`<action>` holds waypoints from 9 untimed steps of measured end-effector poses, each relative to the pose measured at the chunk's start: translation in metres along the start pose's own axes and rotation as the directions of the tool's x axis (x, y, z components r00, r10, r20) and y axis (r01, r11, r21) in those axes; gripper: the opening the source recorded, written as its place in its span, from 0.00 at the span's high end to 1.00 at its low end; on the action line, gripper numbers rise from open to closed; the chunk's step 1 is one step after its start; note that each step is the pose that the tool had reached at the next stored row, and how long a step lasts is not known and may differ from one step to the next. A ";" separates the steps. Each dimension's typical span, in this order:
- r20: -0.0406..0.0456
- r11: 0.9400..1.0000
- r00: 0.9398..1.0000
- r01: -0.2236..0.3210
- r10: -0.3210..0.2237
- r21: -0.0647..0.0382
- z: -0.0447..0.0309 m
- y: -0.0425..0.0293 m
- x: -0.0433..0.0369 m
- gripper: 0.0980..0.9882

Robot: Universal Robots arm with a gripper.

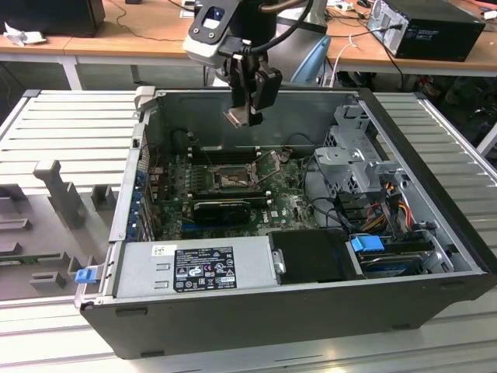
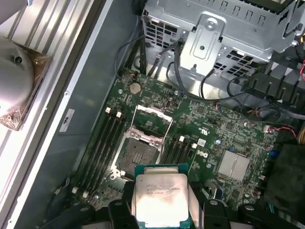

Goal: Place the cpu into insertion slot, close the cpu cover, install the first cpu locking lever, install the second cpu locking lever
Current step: 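Place the cpu into insertion slot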

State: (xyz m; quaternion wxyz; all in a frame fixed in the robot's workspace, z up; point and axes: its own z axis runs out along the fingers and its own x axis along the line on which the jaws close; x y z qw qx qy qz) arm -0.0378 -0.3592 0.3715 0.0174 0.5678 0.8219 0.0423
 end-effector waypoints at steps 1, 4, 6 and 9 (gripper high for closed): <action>0.001 1.000 1.000 -0.012 0.012 0.000 0.0000 0.0000 0.0000 0.52; 0.003 0.999 0.999 -0.039 0.039 -0.001 0.0001 0.0000 0.0000 0.52; 0.005 0.998 0.998 -0.057 0.057 -0.001 0.0001 0.0000 0.0000 0.52; 0.007 0.997 0.997 -0.082 0.082 -0.002 0.0001 0.0000 0.0000 0.52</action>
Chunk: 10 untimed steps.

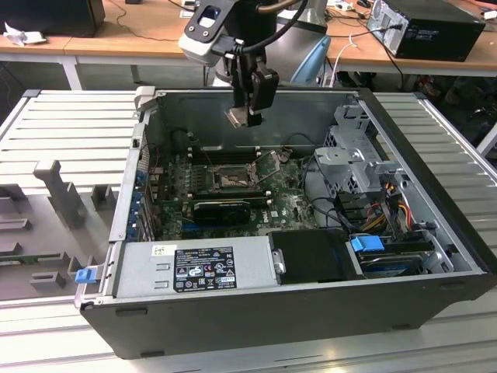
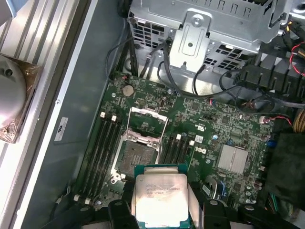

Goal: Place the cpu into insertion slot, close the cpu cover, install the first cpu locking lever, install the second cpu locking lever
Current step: 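Place the cpu into insertion slot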

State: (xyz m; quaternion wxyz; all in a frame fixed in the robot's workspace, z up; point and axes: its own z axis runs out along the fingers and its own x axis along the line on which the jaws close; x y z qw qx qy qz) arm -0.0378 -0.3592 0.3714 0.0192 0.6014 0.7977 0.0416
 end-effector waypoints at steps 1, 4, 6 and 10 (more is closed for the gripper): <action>0.001 1.000 1.000 -0.008 0.008 0.000 0.0000 0.0000 0.0000 0.52; 0.004 0.999 0.999 -0.039 0.039 -0.001 0.0000 0.0000 0.0000 0.52; 0.006 0.998 0.998 -0.068 0.068 -0.001 0.0001 0.0000 0.0000 0.52; 0.010 0.994 0.994 -0.110 0.110 -0.003 0.0002 0.0000 0.0000 0.52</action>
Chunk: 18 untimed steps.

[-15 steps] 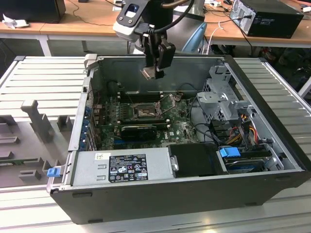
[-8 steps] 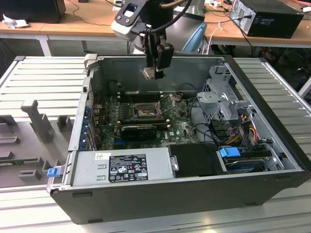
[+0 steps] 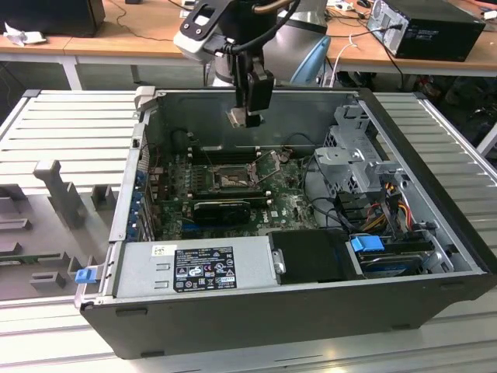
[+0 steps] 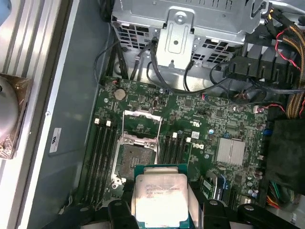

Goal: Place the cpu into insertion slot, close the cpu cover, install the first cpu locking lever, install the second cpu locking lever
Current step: 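Place the cpu into insertion slot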

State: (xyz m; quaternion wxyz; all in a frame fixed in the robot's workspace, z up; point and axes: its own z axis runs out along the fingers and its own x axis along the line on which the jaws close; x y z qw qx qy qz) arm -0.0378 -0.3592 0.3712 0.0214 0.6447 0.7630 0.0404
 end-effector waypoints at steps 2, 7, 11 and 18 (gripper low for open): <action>0.003 0.999 0.999 -0.034 0.034 -0.001 0.0001 0.0000 0.0000 0.52; 0.009 0.994 0.994 -0.105 0.105 -0.002 0.0005 -0.0001 0.0000 0.52; 0.015 0.985 0.985 -0.175 0.175 -0.005 0.0007 -0.0001 0.0000 0.52; 0.025 0.963 0.962 -0.271 0.271 -0.009 0.0051 -0.0007 0.0000 0.52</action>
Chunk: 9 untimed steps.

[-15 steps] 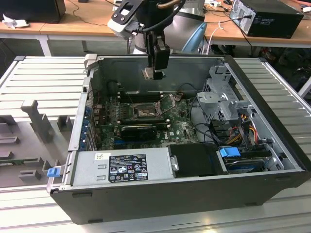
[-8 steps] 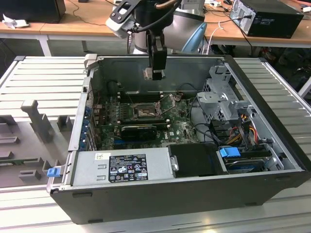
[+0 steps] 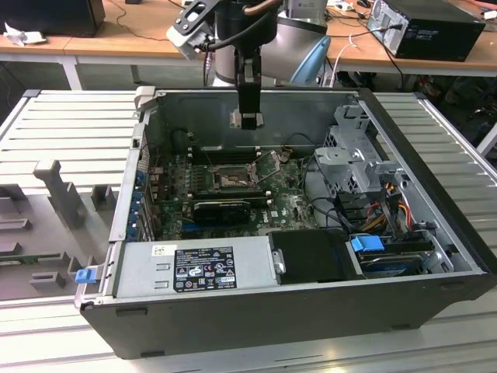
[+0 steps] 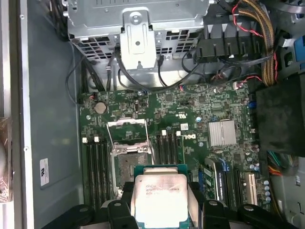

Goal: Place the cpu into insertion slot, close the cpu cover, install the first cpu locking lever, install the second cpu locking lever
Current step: 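Place the cpu into insertion slot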

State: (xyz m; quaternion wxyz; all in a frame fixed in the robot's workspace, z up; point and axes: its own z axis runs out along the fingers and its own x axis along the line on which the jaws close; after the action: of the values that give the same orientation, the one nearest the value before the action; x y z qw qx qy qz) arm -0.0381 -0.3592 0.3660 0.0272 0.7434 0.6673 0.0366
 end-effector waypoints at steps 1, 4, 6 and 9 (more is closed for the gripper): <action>0.000 1.000 1.000 -0.002 0.002 0.000 0.0028 -0.0002 -0.0001 0.52; 0.000 1.000 1.000 0.000 0.000 0.000 0.0091 -0.0010 -0.0002 0.52; -0.002 1.000 1.000 0.028 -0.028 0.000 0.0137 -0.0021 -0.0004 0.52; -0.006 0.998 0.998 0.067 -0.067 0.001 0.0193 -0.0028 -0.0005 0.52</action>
State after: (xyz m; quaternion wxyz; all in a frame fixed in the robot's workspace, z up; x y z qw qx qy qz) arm -0.0391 -0.3592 0.3465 0.0261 0.7207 0.6918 0.0376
